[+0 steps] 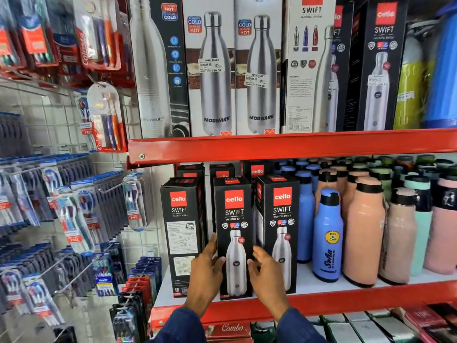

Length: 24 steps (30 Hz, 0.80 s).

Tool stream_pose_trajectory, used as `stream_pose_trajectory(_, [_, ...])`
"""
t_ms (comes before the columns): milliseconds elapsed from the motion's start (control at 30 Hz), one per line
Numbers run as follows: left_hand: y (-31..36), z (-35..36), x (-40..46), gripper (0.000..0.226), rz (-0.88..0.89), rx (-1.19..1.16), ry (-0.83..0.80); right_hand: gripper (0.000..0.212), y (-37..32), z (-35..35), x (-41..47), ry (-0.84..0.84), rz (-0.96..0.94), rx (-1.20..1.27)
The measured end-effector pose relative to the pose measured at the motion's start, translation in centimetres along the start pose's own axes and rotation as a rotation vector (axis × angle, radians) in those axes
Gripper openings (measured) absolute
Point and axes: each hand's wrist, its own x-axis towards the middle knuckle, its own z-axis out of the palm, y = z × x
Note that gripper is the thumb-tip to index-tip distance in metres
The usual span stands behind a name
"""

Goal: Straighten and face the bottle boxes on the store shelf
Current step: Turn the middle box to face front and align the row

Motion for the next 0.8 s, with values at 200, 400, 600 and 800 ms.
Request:
stream_pose_trajectory(200, [0.6, -0.7, -0.3, 0.066, -0.012, 0.082, 0.010, 0.046, -0.4, -0.2, -0.5, 0.013, 0.018, 0.016])
stream_pose_trajectory(400, [2.6, -4.2, -3.6, 0.023, 0.011, 0.053, 0.234, 0.035, -2.7, -0.4, -3.1, 0.242, -0.055, 0.167])
stream_pose_trajectory(600, [1.8, -7.9, -2.9, 0.025, -0.002, -0.026, 0.539, 0.039, -7.7, 3.6, -3.8, 0.023, -0.207, 0.209])
stream_pose_trajectory(800, [-0.9, -9.1, -1.5, 0.064, -0.102, 0.036, 0.310, 0.056, -9.6, 7.9, -1.7, -0.083, -0.061, 0.036])
